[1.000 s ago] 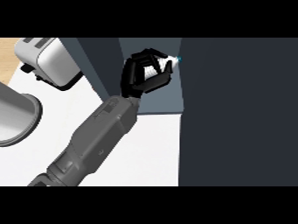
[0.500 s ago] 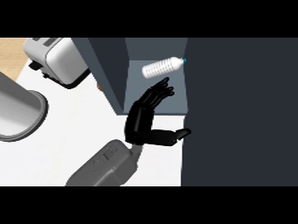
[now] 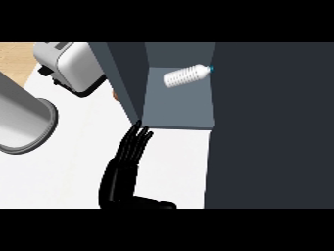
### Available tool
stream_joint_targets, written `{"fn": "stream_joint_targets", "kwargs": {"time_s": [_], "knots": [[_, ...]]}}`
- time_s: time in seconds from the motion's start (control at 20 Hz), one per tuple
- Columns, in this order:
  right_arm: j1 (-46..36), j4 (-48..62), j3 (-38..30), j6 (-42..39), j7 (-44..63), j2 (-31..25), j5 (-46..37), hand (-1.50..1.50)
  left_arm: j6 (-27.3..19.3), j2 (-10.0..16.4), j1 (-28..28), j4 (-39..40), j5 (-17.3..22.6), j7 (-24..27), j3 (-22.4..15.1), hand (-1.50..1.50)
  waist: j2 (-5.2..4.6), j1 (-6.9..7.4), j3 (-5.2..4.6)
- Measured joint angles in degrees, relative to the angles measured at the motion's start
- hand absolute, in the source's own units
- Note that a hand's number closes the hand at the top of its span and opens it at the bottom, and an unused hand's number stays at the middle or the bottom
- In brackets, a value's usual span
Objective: Pick up the bottled water, place it into the cabinet and close the cabinet
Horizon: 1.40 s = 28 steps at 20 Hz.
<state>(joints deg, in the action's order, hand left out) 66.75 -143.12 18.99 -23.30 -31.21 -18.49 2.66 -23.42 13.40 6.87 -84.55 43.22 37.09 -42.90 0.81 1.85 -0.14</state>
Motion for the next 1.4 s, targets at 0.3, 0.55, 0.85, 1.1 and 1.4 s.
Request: {"fn": "stream_joint_targets", "kwargs": {"time_s": [0.3,0.55,0.85,1.1,1.4], "knots": [[-4.9,0.2,0.7,-5.4,0.0,-7.5,-2.4,1.50,4.7,9.0,-9.4,-7.6,0.2,3.5,0.1,-1.50,0.16,1.05,-0.15],[-9.2,-0.2,3.4,-7.1,2.1,-11.1,-3.4,1.50,8.8,16.1,-16.5,-12.3,0.7,7.4,1.9,-1.50,0.21,1.42,-0.30],[-14.4,-0.3,10.8,-5.3,8.0,-10.4,-4.1,1.50,15.0,24.8,-24.1,-16.4,2.9,11.7,6.1,-1.50,-0.24,2.00,-0.41],[-19.1,-0.4,14.9,-3.0,14.3,-9.1,-4.2,1.50,20.8,30.1,-28.9,-17.4,4.5,15.1,9.0,-1.50,-0.84,2.54,-0.45],[-28.8,-0.2,14.4,-1.5,18.9,-8.7,-3.9,1.50,26.1,35.0,-31.8,-17.9,5.5,17.1,11.6,-1.50,-1.40,4.64,-0.55]]}}
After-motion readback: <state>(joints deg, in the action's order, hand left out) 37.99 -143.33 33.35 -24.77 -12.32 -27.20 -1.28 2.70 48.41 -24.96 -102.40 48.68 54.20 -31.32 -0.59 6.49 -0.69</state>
